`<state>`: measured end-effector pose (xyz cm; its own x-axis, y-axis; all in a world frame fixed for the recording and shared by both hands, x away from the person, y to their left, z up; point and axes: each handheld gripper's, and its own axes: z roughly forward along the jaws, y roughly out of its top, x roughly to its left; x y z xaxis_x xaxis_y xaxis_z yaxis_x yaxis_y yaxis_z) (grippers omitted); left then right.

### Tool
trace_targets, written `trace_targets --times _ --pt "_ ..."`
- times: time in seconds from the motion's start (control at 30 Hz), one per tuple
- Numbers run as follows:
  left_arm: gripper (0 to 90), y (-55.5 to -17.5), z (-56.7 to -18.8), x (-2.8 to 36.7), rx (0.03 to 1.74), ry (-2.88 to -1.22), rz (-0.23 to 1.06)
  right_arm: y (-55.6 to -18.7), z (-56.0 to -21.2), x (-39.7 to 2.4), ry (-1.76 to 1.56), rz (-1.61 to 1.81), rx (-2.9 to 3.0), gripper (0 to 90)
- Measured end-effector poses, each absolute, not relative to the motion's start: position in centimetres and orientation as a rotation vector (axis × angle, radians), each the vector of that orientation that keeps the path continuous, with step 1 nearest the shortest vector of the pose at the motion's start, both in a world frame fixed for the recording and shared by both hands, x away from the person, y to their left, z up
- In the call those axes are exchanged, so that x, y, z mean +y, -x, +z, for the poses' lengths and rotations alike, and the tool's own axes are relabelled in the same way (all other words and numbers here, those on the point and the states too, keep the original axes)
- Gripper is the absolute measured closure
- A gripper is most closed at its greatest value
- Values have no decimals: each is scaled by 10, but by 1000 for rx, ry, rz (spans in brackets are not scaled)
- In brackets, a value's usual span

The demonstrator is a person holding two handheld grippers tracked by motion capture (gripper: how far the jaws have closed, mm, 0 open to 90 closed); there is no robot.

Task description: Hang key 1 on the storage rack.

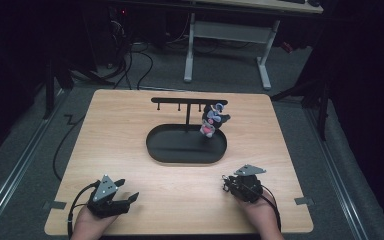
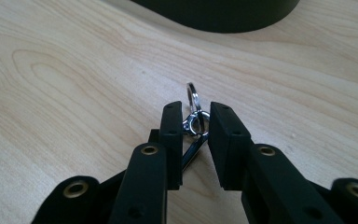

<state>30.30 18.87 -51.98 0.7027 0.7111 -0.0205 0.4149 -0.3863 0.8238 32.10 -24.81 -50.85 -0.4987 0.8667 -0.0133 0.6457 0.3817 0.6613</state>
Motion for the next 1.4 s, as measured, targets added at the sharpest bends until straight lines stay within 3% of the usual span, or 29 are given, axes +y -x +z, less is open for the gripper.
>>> trace_targets --times 0.73,0.97,1.13,1.4 --pt "308 -308 -518 182 816 -2034 404 -347 -486 -237 -1274 425 2598 722" --pt "309 -308 -519 181 813 -2039 402 -355 -480 -231 -1268 381 2655 666" --pt "309 -308 -520 179 814 -2045 398 -363 -477 -228 -1262 342 2703 667" --pt "309 -309 -522 177 809 -2058 399 -372 -473 -224 -1216 283 2716 746"
